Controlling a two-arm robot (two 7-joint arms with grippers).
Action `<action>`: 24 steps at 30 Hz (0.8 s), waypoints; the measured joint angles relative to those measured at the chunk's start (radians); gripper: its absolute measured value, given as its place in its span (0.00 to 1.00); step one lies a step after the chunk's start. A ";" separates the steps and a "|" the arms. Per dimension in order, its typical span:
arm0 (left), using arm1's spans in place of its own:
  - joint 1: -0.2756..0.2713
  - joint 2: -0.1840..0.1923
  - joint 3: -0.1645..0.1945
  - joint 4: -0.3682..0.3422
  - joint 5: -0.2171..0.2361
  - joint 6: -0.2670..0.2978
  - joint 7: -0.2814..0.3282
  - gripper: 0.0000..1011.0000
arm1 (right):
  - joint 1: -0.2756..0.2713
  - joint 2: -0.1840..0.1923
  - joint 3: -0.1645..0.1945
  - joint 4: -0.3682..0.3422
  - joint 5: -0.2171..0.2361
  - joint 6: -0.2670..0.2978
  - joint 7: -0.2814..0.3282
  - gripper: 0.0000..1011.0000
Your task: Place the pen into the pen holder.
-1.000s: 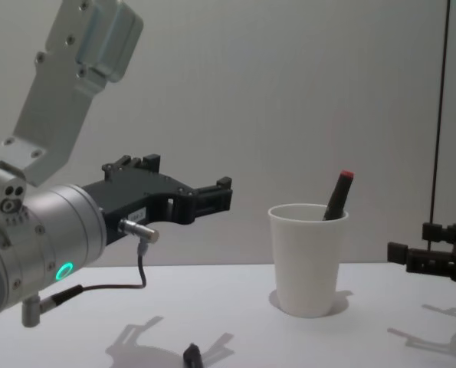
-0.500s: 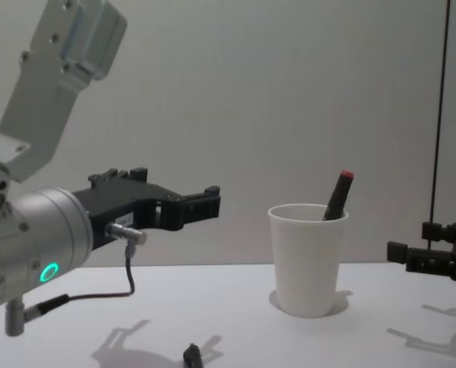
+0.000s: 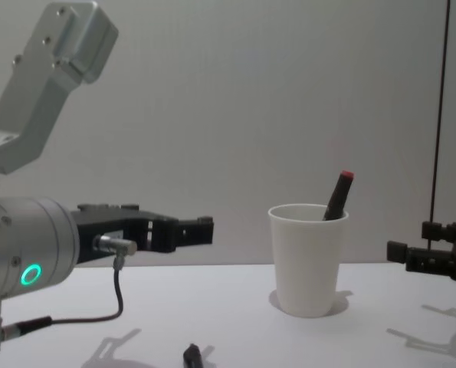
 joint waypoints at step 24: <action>-0.002 -0.042 0.007 -0.053 -0.064 0.304 0.065 0.99 | 0.000 0.000 0.000 0.000 0.000 0.000 0.000 0.99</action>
